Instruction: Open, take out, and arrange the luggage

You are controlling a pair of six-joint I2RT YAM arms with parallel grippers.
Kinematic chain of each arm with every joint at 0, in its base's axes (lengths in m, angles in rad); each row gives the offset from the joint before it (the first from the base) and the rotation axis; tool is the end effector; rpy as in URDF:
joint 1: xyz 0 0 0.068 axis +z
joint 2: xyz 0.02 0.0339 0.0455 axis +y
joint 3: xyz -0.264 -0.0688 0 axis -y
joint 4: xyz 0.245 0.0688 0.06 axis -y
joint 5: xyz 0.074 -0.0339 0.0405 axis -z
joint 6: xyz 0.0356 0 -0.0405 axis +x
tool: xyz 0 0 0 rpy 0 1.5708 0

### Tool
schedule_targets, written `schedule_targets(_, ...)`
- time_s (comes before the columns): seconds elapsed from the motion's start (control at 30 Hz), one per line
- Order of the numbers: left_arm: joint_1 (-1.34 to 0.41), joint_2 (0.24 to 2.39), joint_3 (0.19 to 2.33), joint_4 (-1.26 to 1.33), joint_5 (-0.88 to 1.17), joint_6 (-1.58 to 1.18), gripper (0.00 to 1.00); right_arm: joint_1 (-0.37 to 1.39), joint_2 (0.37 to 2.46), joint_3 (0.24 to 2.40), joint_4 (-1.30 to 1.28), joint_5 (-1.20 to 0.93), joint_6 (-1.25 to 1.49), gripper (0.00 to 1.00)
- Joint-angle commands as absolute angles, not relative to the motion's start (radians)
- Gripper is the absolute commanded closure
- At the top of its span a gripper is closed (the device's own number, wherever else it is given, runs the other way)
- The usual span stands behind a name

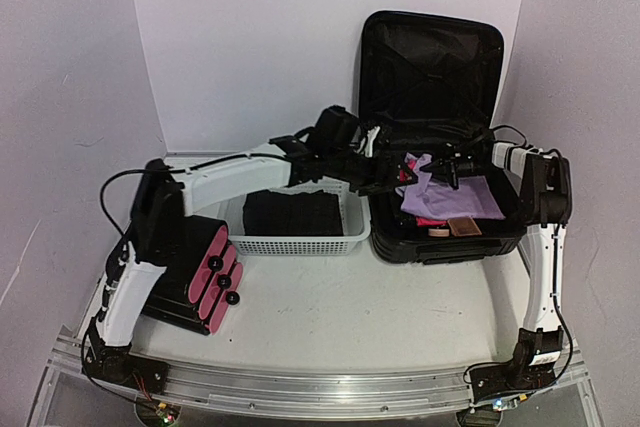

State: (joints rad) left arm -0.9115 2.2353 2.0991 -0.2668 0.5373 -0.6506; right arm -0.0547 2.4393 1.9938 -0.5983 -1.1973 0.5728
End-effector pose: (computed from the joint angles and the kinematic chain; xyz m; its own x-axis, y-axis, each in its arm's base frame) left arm 0.3102 -0.4300 0.3065 -0.7771 0.1533 -0.6104 0.6243 0.3104 -0.7169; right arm 0.5133 0.0051 0.1574 -0.9679 0.2510 0.0135 0.0916 0.3021 0.9489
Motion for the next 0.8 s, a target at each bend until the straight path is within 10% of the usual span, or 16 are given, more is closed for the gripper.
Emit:
schedule_targets(0.0,-0.919,2.428,2.358,-0.222,0.395,-0.703,0.16,-0.057,2.354,1.975,-0.584,-1.181,0.543,0.97)
schedule_targets(0.77,-0.99,2.74,2.586,-0.196,0.011,-0.621,0.13,-0.057,2.264,1.891,-0.588,-1.184,0.507,0.98)
